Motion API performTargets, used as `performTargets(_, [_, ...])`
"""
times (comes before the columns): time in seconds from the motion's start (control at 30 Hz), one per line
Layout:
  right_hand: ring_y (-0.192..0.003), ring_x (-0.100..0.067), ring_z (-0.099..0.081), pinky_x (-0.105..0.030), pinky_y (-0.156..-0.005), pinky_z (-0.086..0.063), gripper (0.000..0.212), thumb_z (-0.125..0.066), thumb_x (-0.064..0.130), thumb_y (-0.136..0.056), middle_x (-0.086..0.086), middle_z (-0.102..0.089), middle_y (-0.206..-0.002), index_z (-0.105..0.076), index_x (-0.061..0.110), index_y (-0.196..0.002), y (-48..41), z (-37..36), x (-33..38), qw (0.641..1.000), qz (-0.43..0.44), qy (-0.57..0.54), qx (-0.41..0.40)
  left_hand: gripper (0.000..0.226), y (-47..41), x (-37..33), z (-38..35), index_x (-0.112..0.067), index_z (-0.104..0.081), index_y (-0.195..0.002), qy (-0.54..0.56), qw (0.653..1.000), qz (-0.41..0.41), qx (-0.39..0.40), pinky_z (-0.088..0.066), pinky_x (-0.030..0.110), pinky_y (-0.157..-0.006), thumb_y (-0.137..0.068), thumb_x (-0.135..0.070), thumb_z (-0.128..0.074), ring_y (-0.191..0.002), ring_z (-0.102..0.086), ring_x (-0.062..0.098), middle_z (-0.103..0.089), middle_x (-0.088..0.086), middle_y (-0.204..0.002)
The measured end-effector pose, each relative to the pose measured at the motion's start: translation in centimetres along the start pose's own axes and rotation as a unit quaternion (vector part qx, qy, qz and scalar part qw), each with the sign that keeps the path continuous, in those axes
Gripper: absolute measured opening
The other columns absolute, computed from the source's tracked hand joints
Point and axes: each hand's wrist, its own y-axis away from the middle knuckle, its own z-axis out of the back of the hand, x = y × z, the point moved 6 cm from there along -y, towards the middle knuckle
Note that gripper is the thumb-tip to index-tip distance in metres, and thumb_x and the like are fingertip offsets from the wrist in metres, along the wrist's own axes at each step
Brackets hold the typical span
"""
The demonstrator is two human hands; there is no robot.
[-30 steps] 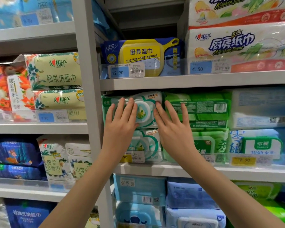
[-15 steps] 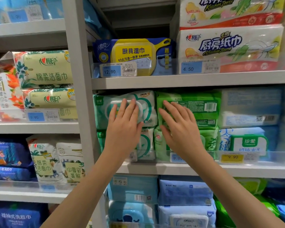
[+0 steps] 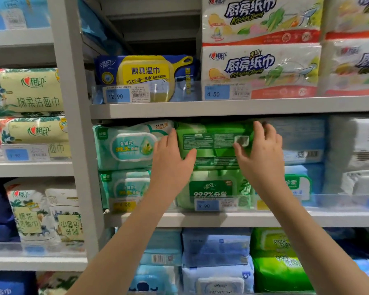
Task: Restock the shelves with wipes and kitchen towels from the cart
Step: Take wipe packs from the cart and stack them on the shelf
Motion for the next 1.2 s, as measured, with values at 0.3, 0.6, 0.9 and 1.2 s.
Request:
performTargets(0.3, [-0.119,-0.026,-0.046,-0.034,-0.094,-0.039,0.068,-0.062,0.037,-0.089,-0.010,-0.047,-0.130,-0.036,0.006,-0.143,-0.2,0.3,-0.6,0.982,-0.074,-0.169,0.048,0.023,-0.7,0.3,0.2,-0.030,-0.055,-0.110,0.162,0.985,0.044,0.028,-0.043,0.040,-0.097,-0.088,-0.037,-0.062,-0.108,-0.049,0.018,-0.052,-0.003,-0.109])
performTargets(0.6, [-0.090,-0.036,-0.058,-0.048,-0.080,-0.051,0.051,-0.053,0.050,-0.091,-0.022,-0.061,-0.097,-0.060,0.000,-0.103,1.1,1.7,-1.3,0.917,-0.146,-0.368,0.049,0.030,0.5,0.7,0.9,-0.015,-0.041,-0.079,0.296,0.948,0.115,0.029,-0.038,0.029,-0.071,-0.095,-0.039,-0.052,-0.073,-0.043,0.013,-0.042,-0.001,-0.078])
performTargets(0.9, [-0.090,-0.016,-0.063,-0.051,-0.084,-0.054,0.007,-0.064,0.028,-0.088,0.001,-0.065,-0.097,-0.058,0.028,-0.092,2.0,2.1,-1.3,0.880,-0.189,-0.430,0.067,0.020,0.4,0.6,0.7,-0.023,-0.061,-0.100,0.357,0.910,0.189,0.090,-0.054,0.037,-0.087,-0.090,-0.040,-0.061,-0.096,-0.065,0.015,-0.069,-0.005,-0.099])
performTargets(1.2, [-0.085,-0.021,-0.068,-0.030,-0.072,-0.057,0.006,-0.064,0.023,-0.088,-0.006,-0.071,-0.093,-0.069,0.025,-0.090,5.0,3.7,-0.2,0.867,-0.151,-0.470,0.066,0.028,3.1,0.8,2.9,-0.027,-0.062,-0.098,0.343,0.936,0.066,0.049,-0.054,0.035,-0.087,-0.078,-0.010,-0.074,-0.096,-0.067,0.017,-0.070,-0.011,-0.093])
